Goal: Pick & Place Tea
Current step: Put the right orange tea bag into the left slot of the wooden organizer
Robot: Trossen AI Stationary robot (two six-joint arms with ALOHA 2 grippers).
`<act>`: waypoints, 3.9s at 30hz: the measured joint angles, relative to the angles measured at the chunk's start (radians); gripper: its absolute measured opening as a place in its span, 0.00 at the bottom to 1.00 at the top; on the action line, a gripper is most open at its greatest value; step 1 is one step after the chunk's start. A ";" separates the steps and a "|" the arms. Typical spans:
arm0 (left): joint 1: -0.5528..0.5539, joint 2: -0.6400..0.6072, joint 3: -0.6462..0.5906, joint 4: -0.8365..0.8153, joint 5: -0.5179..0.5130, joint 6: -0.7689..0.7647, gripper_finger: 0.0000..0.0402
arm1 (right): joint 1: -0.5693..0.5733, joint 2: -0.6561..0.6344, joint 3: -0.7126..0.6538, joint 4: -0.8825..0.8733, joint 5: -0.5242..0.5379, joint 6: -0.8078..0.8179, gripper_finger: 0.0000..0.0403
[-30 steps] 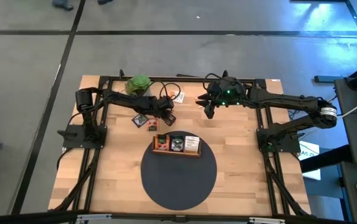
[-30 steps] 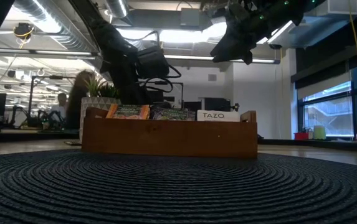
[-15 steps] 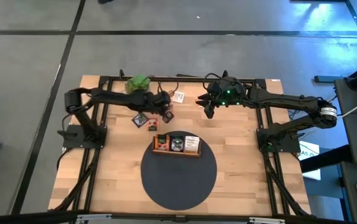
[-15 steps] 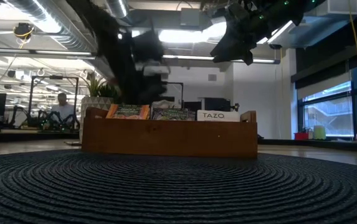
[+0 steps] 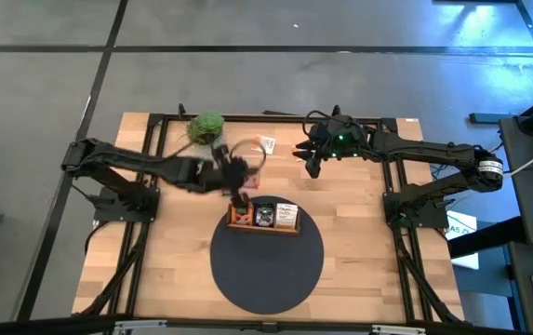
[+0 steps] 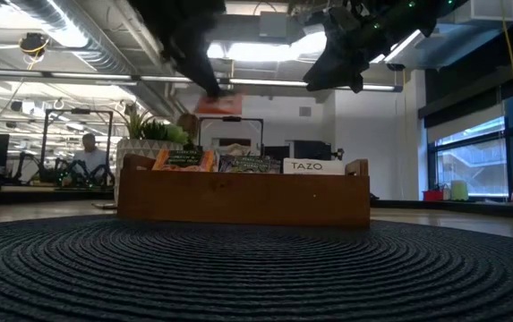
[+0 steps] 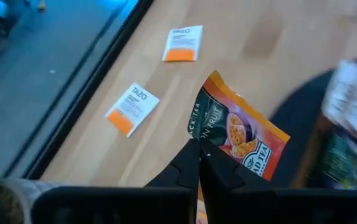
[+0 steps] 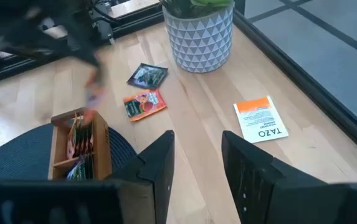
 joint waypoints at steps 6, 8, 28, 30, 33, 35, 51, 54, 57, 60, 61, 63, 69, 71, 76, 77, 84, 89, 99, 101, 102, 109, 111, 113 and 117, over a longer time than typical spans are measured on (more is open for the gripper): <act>-0.223 0.043 0.017 -0.052 -0.220 -0.122 0.01 | 0.000 0.000 0.000 -0.006 -0.001 -0.005 0.34; -0.282 0.065 0.017 -0.058 -0.278 -0.185 0.01 | 0.000 0.000 0.000 -0.017 -0.001 -0.019 0.34; -0.465 0.322 0.017 -0.211 -0.423 -0.432 0.01 | 0.001 0.000 0.000 -0.116 -0.003 -0.047 0.34; -0.466 0.320 0.017 -0.241 -0.436 -0.454 0.01 | 0.001 0.000 0.000 -0.117 -0.003 -0.046 0.34; -0.466 0.316 0.017 -0.249 -0.433 -0.455 0.01 | 0.001 0.000 0.000 -0.116 -0.003 -0.045 0.34; -0.466 0.317 0.017 -0.233 -0.433 -0.454 0.01 | 0.001 0.000 0.000 -0.116 -0.003 -0.042 0.34; -0.463 0.374 0.018 -0.205 -0.392 -0.498 0.01 | 0.001 0.000 0.000 -0.115 -0.002 -0.048 0.34; -0.463 0.377 0.018 -0.204 -0.345 -0.498 0.01 | 0.001 0.000 0.000 -0.113 -0.002 -0.049 0.34; -0.463 0.377 0.018 -0.201 -0.305 -0.501 0.01 | 0.001 0.000 0.000 -0.108 -0.002 -0.051 0.34; -0.463 0.377 0.018 -0.200 -0.288 -0.524 0.01 | 0.001 0.000 0.000 -0.101 -0.001 -0.051 0.34; -0.463 0.377 0.018 -0.200 -0.283 -0.533 0.01 | 0.001 0.000 0.000 -0.101 -0.001 -0.053 0.34; -0.463 0.377 0.018 -0.200 -0.278 -0.541 0.01 | 0.000 0.000 0.000 -0.102 -0.001 -0.056 0.34; -0.463 0.377 0.018 -0.200 -0.280 -0.525 0.01 | 0.001 0.000 0.000 -0.102 -0.001 -0.055 0.34; -0.463 0.377 0.018 -0.200 -0.279 -0.499 0.01 | 0.000 0.000 0.000 -0.102 -0.001 -0.055 0.34; -0.463 0.377 0.018 -0.201 -0.278 -0.483 0.02 | 0.000 0.000 0.000 -0.103 -0.001 -0.055 0.34; -0.463 0.377 0.018 -0.201 -0.278 -0.497 0.03 | 0.001 0.000 0.000 -0.103 -0.001 -0.055 0.34; -0.463 0.374 0.018 -0.202 -0.275 -0.515 0.10 | 0.000 0.000 0.000 -0.104 -0.001 -0.054 0.34; -0.465 0.315 0.018 -0.212 -0.313 -0.516 0.16 | 0.000 0.000 0.000 -0.110 -0.002 -0.055 0.34; -0.467 0.138 0.018 -0.246 -0.329 -0.771 0.17 | 0.000 0.000 0.000 -0.111 -0.002 -0.081 0.34; -0.461 0.139 0.018 -0.199 -0.316 -0.768 0.17 | 0.000 0.000 0.000 -0.103 -0.002 -0.080 0.34; -0.458 0.141 0.018 -0.182 -0.311 -0.757 0.17 | 0.001 0.000 0.000 -0.100 -0.002 -0.079 0.34; -0.405 0.199 0.018 -0.162 -0.257 -0.736 0.17 | 0.000 0.000 0.000 -0.096 -0.002 -0.080 0.34; -0.398 0.219 0.018 -0.163 -0.251 -0.712 0.16 | 0.000 0.000 0.000 -0.096 -0.002 -0.080 0.34; -0.392 0.232 0.018 -0.162 -0.253 -0.701 0.16 | 0.000 0.000 0.000 -0.097 -0.002 -0.080 0.34; -0.384 0.248 0.018 -0.163 -0.251 -0.699 0.17 | 0.000 0.000 0.000 -0.097 -0.002 -0.077 0.34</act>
